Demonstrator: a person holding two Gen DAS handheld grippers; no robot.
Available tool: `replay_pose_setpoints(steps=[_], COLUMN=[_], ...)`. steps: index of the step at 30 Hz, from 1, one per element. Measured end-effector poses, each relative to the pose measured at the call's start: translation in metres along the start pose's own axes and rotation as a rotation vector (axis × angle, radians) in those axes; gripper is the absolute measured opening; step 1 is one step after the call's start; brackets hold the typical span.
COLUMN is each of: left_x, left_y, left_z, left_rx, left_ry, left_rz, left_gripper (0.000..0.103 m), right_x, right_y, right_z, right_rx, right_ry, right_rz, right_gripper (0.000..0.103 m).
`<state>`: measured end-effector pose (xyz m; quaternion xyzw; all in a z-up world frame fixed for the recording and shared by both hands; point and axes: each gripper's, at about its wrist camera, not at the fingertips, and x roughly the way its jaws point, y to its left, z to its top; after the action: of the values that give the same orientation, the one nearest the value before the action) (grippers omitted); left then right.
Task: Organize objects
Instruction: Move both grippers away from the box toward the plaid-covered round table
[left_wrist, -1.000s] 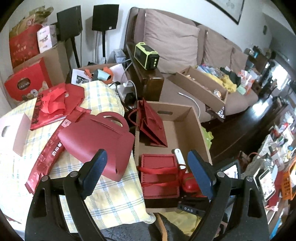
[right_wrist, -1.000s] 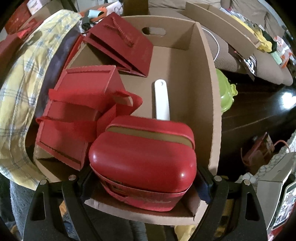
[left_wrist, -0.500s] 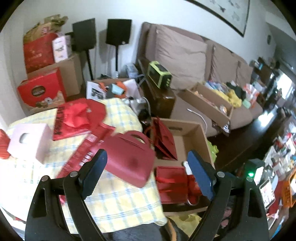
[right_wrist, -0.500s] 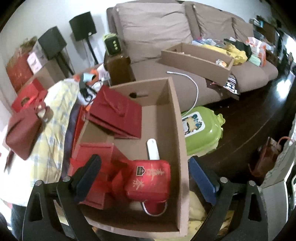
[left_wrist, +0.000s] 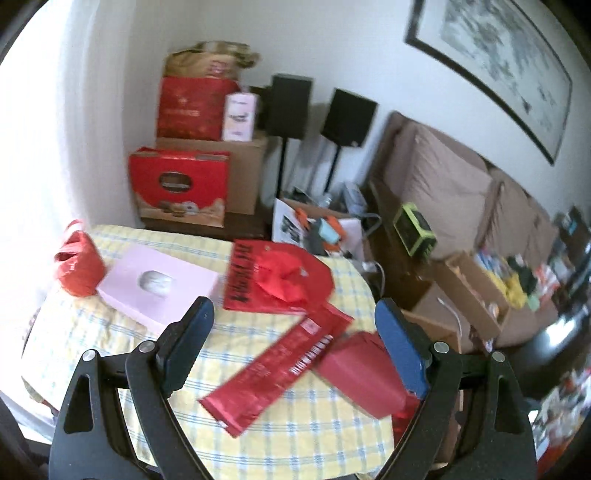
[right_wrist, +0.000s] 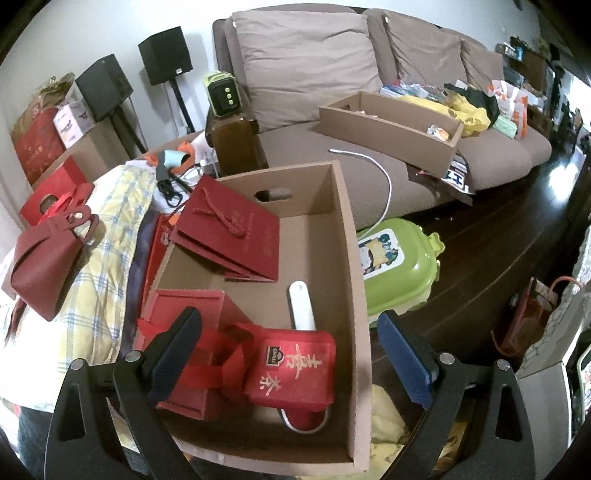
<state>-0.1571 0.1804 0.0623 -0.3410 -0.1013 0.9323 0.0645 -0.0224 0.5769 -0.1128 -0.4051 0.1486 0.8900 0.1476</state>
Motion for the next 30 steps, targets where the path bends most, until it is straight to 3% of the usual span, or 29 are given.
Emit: replay_pose_setpoints(steps=[10, 18, 26, 30], left_x=[-0.033, -0.047, -0.041, -0.031], left_y=[0.051, 0.100, 0.124, 0.138], left_z=[0.021, 0.028, 0.025, 0.020], left_rx=[-0.068, -0.156, -0.157, -0.148], left_ry=[-0.093, -0.118, -0.109, -0.110], left_rz=[0.055, 0.106, 0.126, 0.217], left_gripper=[0.091, 0.091, 0.091, 0.091], right_x=[-0.001, -0.003, -0.015, -0.035], right_y=[0.001, 0.000, 0.001, 0.015], right_z=[-0.001, 0.000, 0.003, 0.009], right_rx=[0.000, 0.002, 0.010, -0.064], right_ry=[-0.007, -0.018, -0.039, -0.088], right_rz=[-0.004, -0.007, 0.009, 0.038], right_gripper=[0.097, 0.097, 0.097, 0.097])
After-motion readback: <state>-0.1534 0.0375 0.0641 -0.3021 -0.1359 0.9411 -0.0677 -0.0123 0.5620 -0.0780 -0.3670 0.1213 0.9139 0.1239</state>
